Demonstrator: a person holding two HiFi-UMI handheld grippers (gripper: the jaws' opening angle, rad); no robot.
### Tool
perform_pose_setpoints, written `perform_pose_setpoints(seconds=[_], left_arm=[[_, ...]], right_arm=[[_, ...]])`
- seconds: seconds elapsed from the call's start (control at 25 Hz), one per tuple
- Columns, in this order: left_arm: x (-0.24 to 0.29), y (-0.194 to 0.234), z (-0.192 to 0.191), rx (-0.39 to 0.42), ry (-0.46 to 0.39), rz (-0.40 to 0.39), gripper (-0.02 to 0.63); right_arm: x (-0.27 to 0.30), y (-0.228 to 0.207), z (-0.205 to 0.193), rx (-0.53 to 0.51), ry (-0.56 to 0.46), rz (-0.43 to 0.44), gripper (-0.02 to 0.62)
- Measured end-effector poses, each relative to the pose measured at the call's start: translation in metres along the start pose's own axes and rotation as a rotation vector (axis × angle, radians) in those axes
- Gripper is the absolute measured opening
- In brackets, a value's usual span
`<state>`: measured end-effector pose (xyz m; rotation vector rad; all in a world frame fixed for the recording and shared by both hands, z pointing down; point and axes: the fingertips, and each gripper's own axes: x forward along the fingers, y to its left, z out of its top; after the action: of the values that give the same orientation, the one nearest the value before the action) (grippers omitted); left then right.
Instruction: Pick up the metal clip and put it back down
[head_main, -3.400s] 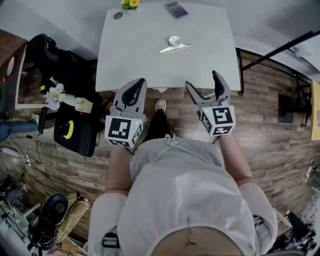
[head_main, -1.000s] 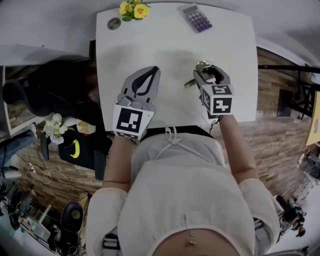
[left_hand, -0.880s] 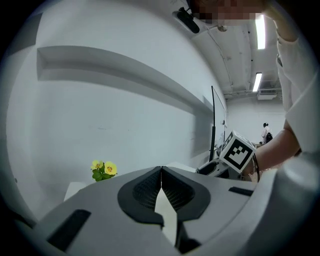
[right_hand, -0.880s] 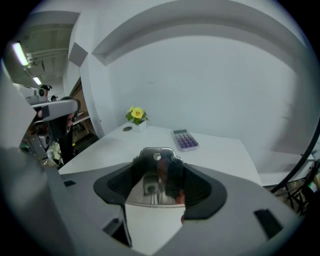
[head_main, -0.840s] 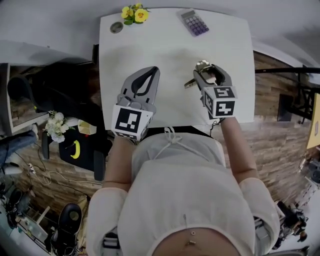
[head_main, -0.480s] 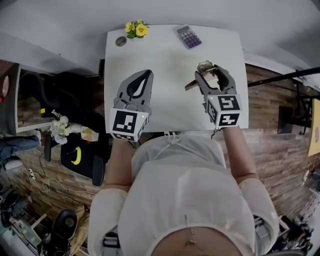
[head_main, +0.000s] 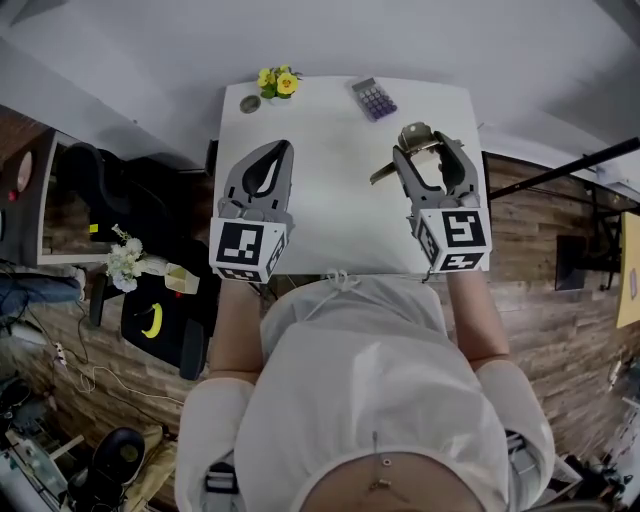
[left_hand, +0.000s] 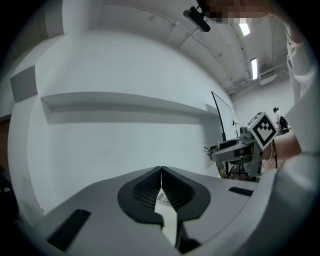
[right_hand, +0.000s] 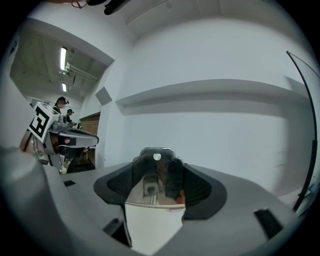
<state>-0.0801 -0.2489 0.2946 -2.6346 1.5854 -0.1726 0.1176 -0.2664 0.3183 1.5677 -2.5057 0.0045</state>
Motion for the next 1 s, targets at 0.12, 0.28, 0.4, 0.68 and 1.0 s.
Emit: perform_pose_setpoints(seconds=[0.12,0.28,0.4,0.68,1.0], left_arm=[[0.001,0.004,0.004,-0.006,-0.013,0.005,0.018],[0.005,0.005,0.004,-0.016,-0.016,0.004,0.018],[0.009,0.004,0.001,-0.023,-0.008,0.0,0.018],[0.014,0.003,-0.014,-0.042,0.026,-0.018,0.018],[0.021,0.018,-0.063,-0.097,0.108,-0.023,0.018]], right_arm=[[-0.001,0.001,0.004,-0.007,-0.012,0.002,0.296],[0.001,0.0,0.0,-0.009,0.01,0.005,0.296],[0.004,-0.002,-0.005,-0.001,0.029,0.006,0.296],[0.017,0.002,-0.032,0.045,0.102,0.026,0.296],[0.054,0.028,-0.105,0.067,0.29,0.075,0.296]])
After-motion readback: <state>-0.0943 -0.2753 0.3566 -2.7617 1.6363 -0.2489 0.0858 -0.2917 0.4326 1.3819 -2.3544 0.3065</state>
